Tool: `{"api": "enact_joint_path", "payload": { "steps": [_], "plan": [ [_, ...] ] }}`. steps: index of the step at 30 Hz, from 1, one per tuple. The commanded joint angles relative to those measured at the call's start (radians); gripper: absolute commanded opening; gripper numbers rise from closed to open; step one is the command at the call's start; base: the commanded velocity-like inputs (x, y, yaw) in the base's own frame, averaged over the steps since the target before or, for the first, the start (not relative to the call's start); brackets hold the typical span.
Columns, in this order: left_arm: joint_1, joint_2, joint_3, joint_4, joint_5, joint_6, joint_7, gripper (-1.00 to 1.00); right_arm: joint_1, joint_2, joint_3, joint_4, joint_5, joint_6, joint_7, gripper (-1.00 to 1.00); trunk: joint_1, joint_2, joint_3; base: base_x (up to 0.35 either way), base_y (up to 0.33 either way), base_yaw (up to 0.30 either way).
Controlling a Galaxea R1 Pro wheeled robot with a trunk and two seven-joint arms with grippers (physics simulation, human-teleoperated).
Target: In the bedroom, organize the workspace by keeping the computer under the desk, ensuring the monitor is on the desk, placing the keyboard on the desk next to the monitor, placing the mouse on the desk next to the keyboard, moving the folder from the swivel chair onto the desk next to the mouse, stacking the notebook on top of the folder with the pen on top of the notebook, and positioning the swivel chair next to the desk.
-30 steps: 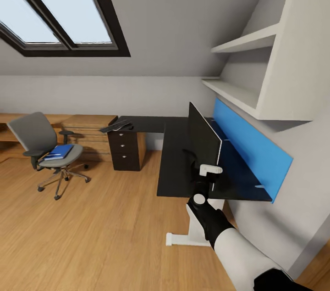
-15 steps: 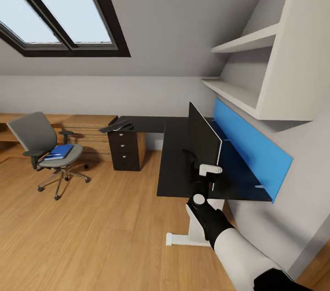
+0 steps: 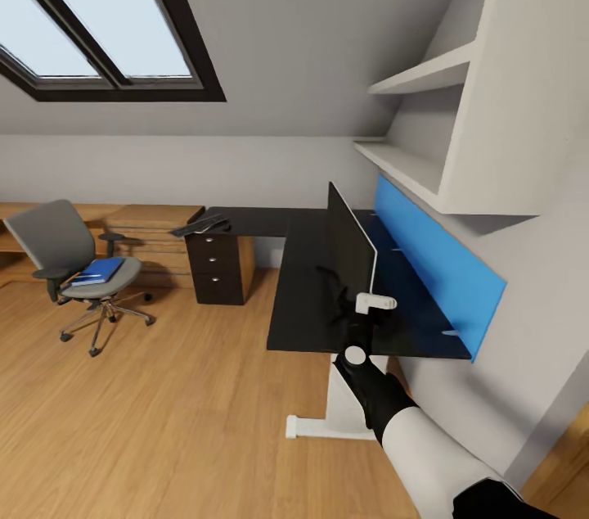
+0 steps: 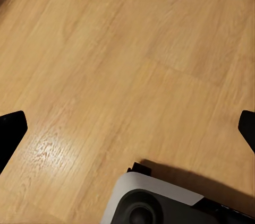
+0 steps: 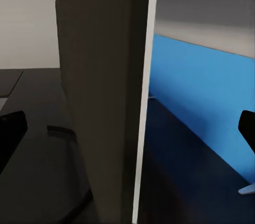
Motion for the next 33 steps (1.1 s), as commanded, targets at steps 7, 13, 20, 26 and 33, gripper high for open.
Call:
{"api": "enact_joint_path", "payload": {
  "steps": [7,13,20,26,33],
  "plan": [
    [-0.001,0.000,-0.002,0.000,-0.002,-0.002,0.006,1.00,0.000,0.000,0.001,0.004,0.000,-0.016,0.034,1.00,0.001,-0.002,-0.002,0.000,-0.012,0.000],
    [-0.001,0.000,0.000,0.000,-0.002,-0.002,0.006,1.00,0.000,-0.043,-0.002,0.002,-0.007,-0.043,0.178,1.00,0.001,-0.002,-0.002,0.000,0.000,0.000],
    [-0.001,0.000,0.001,0.000,-0.002,-0.002,0.007,1.00,0.009,-0.054,-0.002,0.004,-0.008,-0.124,0.200,1.00,0.001,-0.002,-0.002,0.000,0.000,0.000],
    [-0.001,0.001,0.001,0.000,-0.002,-0.002,0.007,1.00,0.009,-0.054,-0.002,0.002,-0.008,-0.125,0.200,1.00,0.001,-0.002,-0.002,0.000,0.000,0.000],
    [-0.001,0.003,0.003,0.000,-0.002,-0.008,0.007,1.00,0.010,-0.055,-0.004,0.004,-0.008,-0.142,0.199,1.00,0.001,-0.002,-0.002,0.000,0.000,0.000]
  ]
}}
